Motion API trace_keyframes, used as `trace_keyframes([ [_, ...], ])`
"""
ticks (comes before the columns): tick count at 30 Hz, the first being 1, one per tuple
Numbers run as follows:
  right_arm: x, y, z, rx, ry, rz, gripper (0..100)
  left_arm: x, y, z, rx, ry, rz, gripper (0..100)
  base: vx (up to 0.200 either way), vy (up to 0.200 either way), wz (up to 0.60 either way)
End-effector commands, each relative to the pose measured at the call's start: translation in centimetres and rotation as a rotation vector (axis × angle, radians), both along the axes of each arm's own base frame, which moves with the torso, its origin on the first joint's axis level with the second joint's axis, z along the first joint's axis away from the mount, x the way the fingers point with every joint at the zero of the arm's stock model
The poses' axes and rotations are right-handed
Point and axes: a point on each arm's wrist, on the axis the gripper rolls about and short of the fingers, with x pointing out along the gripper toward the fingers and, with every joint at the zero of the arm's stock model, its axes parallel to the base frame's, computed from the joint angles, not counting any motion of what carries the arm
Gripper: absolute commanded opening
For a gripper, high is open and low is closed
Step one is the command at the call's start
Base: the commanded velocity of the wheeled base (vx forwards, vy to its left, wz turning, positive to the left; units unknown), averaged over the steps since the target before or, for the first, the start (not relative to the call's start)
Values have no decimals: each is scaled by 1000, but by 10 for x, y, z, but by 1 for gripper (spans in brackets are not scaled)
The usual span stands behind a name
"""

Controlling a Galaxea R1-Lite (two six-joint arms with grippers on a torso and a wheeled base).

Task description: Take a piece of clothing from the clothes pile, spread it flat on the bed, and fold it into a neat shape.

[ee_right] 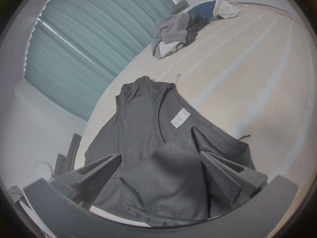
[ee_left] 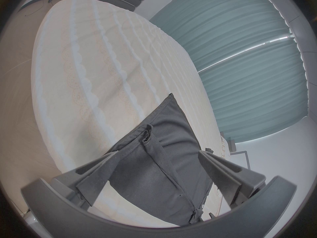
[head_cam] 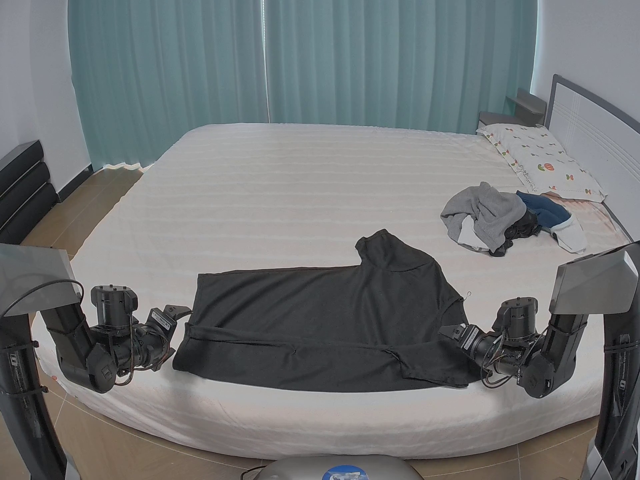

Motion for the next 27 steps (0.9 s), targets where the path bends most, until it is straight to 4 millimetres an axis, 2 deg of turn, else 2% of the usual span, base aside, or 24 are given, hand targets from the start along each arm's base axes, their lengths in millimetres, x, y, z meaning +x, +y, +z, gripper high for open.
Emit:
trace_keyframes([
  [1,0,-1,-7,-10,16,1,100,0,0,-1,-1,1,0,100,0,0,0],
  [8,4,-1,-8,-15,7,3,100,0,0,0,0,-1,-1,100,0,0,0],
  [9,4,-1,-8,-15,5,1,0,0,0,0,0,-1,-1,100,0,0,0],
  [26,14,-15,-2,-11,-34,-51,0,8,-4,6,10,-40,-16,100,0,0,0],
  [27,14,-15,-2,-10,-35,-51,100,8,-4,6,10,-40,-16,100,0,0,0],
])
